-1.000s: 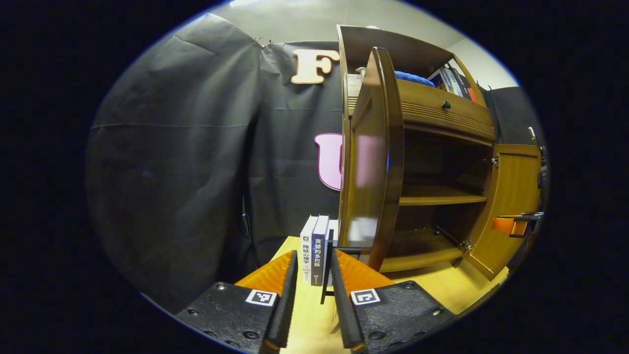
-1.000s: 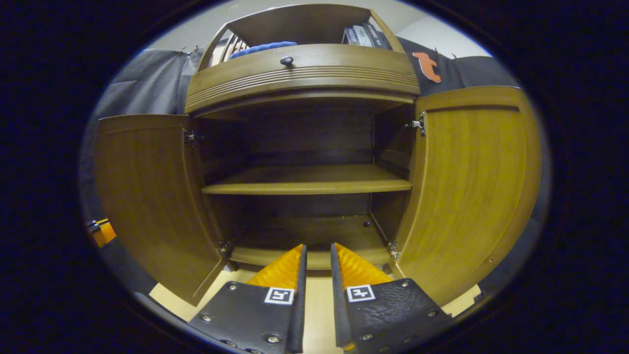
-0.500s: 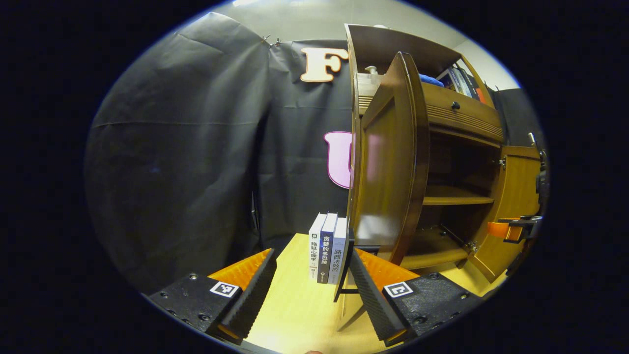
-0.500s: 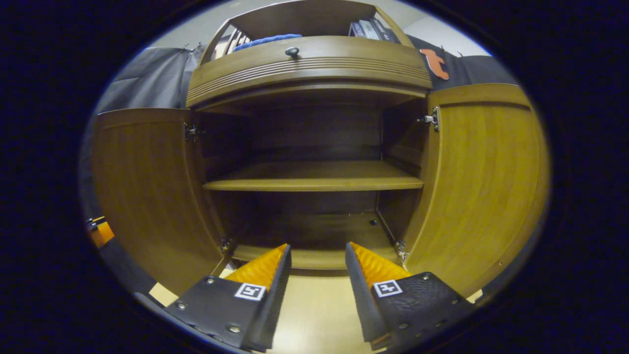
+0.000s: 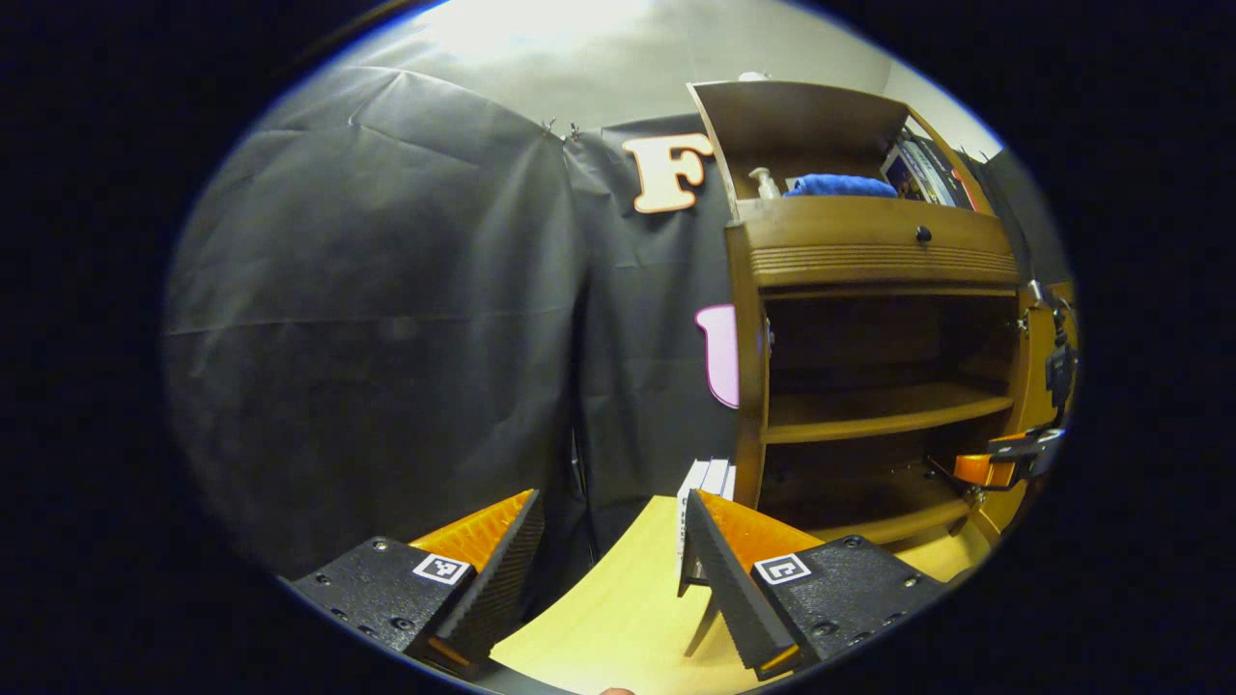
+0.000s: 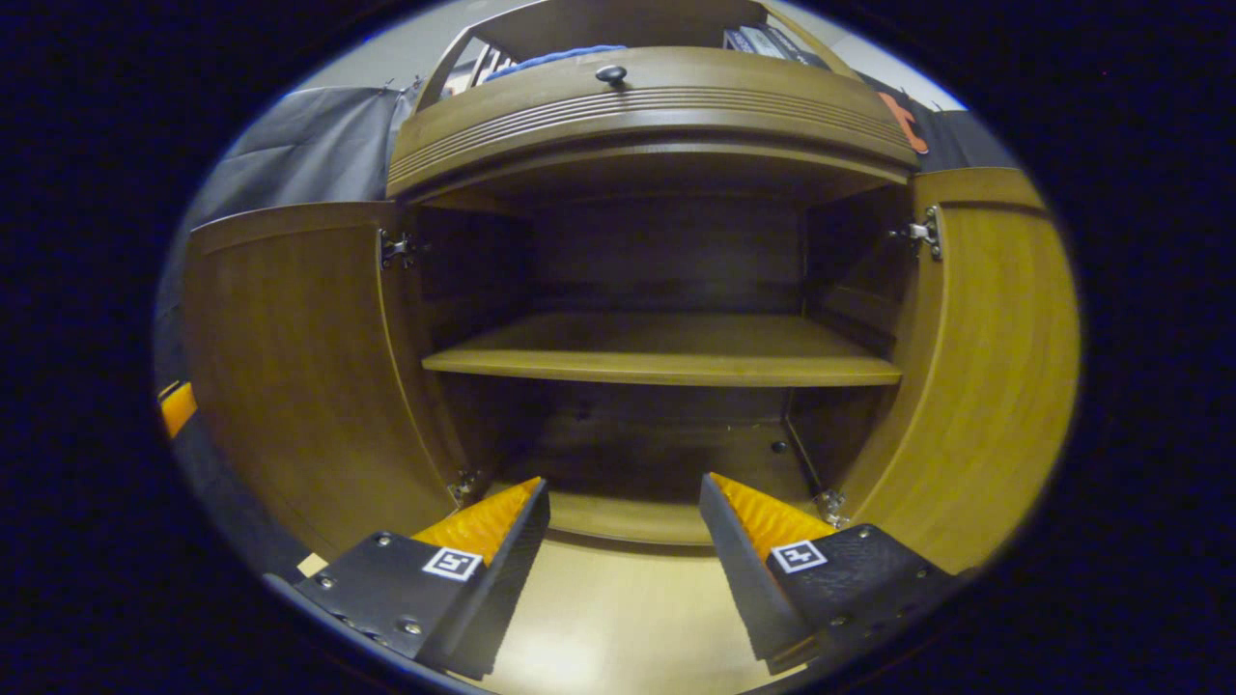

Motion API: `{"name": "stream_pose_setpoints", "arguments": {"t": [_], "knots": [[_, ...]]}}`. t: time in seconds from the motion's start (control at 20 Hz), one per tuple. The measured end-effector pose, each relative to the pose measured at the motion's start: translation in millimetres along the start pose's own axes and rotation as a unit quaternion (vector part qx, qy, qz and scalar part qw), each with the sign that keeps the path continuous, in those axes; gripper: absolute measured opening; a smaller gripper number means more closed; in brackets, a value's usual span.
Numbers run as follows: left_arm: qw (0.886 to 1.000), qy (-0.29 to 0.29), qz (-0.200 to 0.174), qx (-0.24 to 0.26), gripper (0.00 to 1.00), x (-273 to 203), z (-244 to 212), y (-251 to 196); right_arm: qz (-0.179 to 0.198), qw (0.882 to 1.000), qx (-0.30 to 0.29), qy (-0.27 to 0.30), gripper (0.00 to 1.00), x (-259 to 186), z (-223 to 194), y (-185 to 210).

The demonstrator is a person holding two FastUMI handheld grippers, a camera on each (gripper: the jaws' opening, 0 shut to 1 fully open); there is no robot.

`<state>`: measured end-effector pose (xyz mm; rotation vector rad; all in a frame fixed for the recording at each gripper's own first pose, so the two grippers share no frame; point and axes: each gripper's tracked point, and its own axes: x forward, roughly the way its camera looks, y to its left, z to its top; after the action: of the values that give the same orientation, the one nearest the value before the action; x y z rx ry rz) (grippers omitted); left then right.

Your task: Open the right door of the double-door shoe cabinet with the right hand, and open the left door with the left hand.

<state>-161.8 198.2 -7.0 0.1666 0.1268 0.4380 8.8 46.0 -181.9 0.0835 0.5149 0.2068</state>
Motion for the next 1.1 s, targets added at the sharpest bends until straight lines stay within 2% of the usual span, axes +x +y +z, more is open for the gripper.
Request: {"name": "stream_pose_setpoints", "arguments": {"t": [0.05, 0.15, 0.2, 0.25, 0.35, 0.45, 0.75, 0.8, 0.85, 1.1], "knots": [[1.0, -0.009, -0.001, -0.01, 0.92, -3, 10, -6, 0.006, 1.0, 0.001, -0.002, 0.93, 2, 3, 1], [0.999, -0.019, -0.007, -0.027, 0.92, -7, 24, -24, 0.014, 1.0, 0.005, -0.003, 0.94, 2, 6, 1], [0.999, -0.022, -0.015, -0.032, 0.87, -9, 27, -35, 0.017, 1.0, 0.006, -0.004, 0.89, 1, 7, -2], [0.999, -0.028, -0.026, -0.036, 0.87, -12, 33, -49, 0.018, 1.0, 0.006, -0.005, 0.89, 0, 9, -5], [0.997, -0.038, -0.056, -0.035, 0.87, -15, 44, -80, 0.026, 1.0, 0.002, 0.001, 0.97, -3, 8, -12], [0.995, -0.037, -0.088, -0.036, 0.87, -16, 44, -114, 0.025, 1.0, -0.002, 0.001, 0.96, -10, 11, -26], [0.98, -0.031, -0.192, -0.047, 0.87, -13, 48, -211, -0.019, 0.999, -0.008, -0.032, 0.96, -48, 34, -81], [0.976, -0.028, -0.209, -0.046, 0.92, -12, 47, -225, -0.026, 0.999, -0.008, -0.04, 0.98, -56, 38, -88], [0.973, -0.026, -0.226, -0.046, 0.87, -11, 47, -240, -0.033, 0.998, -0.008, -0.047, 0.96, -64, 42, -94], [0.951, -0.016, -0.304, -0.048, 0.91, -21, 42, -300, -0.071, 0.993, -0.02, -0.087, 0.98, -106, 60, -113]]}}
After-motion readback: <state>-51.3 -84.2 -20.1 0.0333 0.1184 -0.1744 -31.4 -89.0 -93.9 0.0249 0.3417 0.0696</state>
